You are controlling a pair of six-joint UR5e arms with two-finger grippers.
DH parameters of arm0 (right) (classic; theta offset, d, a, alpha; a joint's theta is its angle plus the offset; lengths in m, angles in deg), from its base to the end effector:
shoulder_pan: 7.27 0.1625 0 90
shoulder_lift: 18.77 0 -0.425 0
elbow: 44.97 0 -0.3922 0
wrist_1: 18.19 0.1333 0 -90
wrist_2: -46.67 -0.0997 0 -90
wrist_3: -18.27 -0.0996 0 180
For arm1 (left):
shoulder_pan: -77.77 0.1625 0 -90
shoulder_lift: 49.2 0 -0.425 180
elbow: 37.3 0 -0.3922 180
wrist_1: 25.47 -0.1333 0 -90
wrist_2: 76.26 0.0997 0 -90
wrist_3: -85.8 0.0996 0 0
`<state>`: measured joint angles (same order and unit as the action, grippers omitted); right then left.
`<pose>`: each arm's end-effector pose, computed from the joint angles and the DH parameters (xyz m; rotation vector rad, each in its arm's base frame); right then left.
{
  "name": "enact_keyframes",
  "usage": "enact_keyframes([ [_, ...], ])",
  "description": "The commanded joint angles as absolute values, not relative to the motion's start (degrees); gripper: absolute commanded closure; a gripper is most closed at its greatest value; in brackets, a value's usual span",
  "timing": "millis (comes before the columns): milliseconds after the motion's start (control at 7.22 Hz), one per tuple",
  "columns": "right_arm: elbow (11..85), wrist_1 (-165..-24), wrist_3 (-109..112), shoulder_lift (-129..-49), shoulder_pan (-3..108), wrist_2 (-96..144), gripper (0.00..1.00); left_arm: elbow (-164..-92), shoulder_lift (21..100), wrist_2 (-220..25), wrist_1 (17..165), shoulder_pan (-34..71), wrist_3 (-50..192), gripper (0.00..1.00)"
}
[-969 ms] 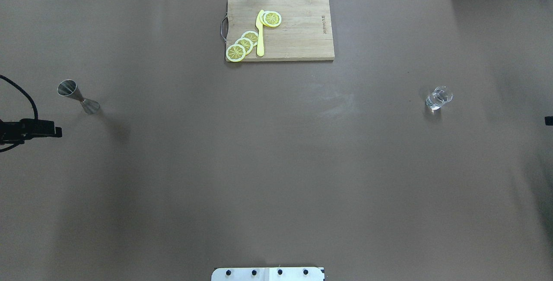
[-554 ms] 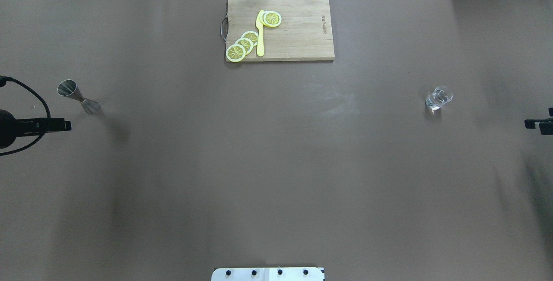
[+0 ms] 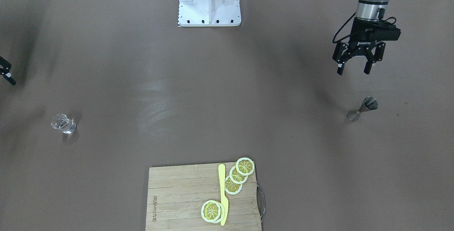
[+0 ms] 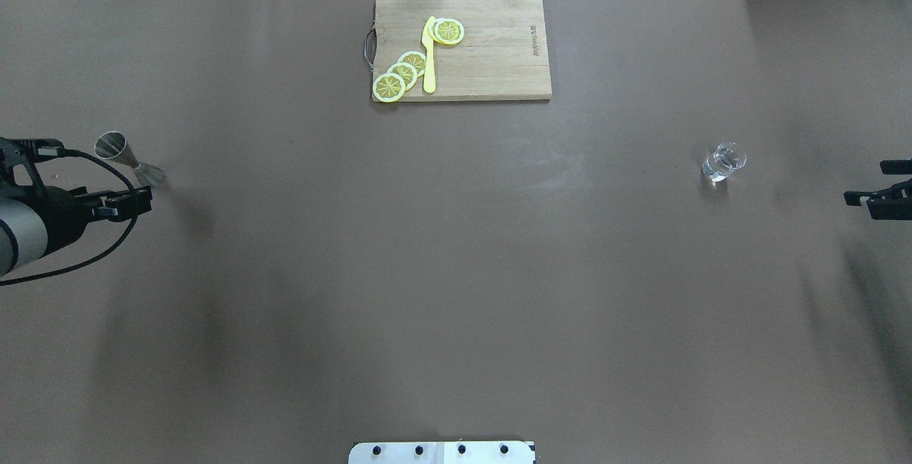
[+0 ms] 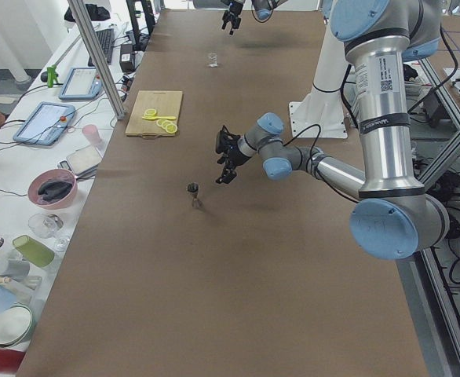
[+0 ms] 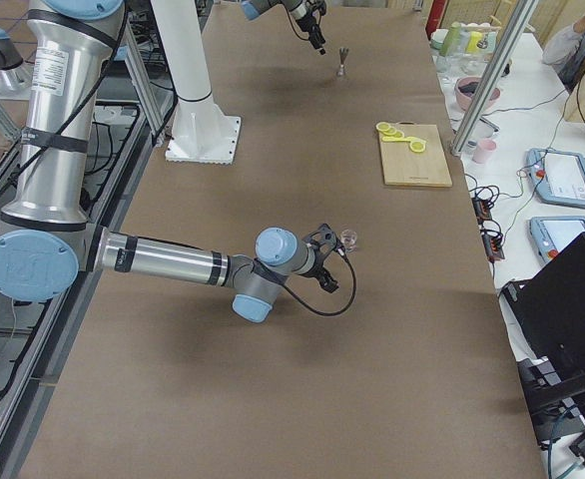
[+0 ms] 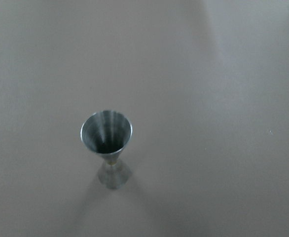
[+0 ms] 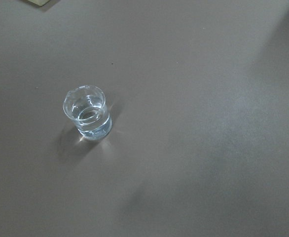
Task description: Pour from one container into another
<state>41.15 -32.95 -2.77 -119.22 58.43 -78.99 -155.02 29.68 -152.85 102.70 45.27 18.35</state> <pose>-0.1051 -0.4157 0.6297 0.7325 -0.9160 -0.3806 0.2791 -0.3632 0.4419 0.6329 0.7460 -0.2715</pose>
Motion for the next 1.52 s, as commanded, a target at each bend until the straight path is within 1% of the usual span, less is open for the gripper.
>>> enact_keyframes([
  [0, 39.84, -32.95, 0.25, -117.92, 58.47, -80.4, 0.0, -155.43, 30.96, -145.0, 99.17, 49.98, 18.3, 0.02],
  [554, 40.28, -32.95, -0.19, -117.22, 59.35, -80.69, 0.0, -155.08, 29.21, -145.26, 99.51, 50.26, 15.25, 0.02],
  [692, 40.28, -32.95, -0.28, -116.86, 59.18, -78.07, 0.0, -154.29, 28.85, -145.17, 99.51, 50.26, 5.56, 0.02],
  [831, 40.37, -32.69, -0.37, -115.99, 59.0, -77.78, 0.0, -153.07, 28.24, -144.91, 99.69, 50.43, 1.03, 0.02],
  [1246, 40.37, -32.87, -0.63, -113.7, 59.0, -80.5, 0.0, -149.37, 28.84, -144.2, 103.38, 50.61, 1.07, 0.02],
  [1385, 39.76, -32.87, -0.54, -113.0, 59.0, -80.5, 0.0, -148.23, 29.11, -138.89, 103.29, 51.48, 1.07, 0.02],
])
